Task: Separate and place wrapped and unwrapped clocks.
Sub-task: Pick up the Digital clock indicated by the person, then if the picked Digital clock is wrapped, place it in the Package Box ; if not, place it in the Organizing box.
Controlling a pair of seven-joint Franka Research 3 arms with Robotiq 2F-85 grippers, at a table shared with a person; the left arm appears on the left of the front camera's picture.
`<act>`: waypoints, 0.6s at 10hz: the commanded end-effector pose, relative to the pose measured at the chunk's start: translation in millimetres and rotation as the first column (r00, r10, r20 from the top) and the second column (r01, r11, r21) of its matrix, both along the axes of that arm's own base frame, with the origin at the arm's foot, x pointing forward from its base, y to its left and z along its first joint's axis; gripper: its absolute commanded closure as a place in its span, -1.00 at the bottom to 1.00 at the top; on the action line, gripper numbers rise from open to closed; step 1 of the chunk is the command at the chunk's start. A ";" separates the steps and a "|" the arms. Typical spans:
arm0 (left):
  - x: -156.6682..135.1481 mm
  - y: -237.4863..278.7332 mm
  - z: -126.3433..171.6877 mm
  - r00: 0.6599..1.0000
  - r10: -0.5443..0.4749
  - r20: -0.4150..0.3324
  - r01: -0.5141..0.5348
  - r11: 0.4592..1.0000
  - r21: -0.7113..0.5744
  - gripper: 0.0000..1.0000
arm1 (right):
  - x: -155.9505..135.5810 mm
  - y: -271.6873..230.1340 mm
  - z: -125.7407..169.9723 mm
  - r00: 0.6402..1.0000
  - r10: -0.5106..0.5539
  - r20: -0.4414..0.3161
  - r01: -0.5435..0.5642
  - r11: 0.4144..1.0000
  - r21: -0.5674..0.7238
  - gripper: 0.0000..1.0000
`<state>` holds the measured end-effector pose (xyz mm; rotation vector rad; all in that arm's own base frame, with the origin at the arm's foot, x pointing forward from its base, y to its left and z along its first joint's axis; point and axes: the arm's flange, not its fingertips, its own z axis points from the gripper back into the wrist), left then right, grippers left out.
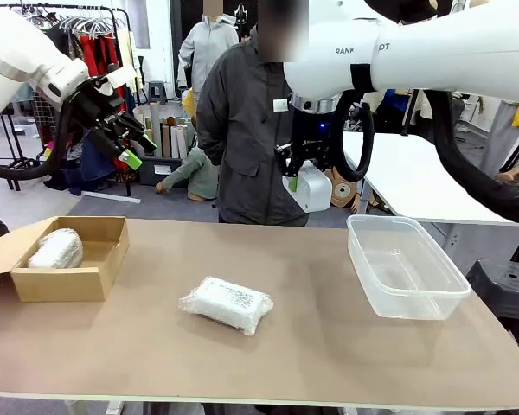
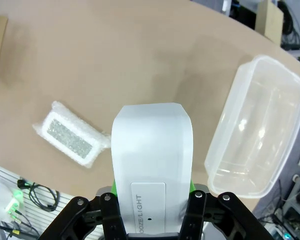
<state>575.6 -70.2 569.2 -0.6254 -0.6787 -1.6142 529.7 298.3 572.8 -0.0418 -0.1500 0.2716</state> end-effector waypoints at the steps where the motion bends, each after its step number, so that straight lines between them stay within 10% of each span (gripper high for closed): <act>1: -1.1 0.6 1.5 1.000 -0.004 -0.001 0.004 1.000 -0.006 -1.00 | -2.6 5.8 0.2 1.000 0.011 -0.010 -0.012 1.000 -0.016 1.00; 6: -1.1 0.6 1.5 1.000 -0.004 -0.001 0.004 1.000 -0.006 -1.00 | -2.6 5.8 0.2 1.000 0.011 -0.010 -0.012 1.000 -0.016 1.00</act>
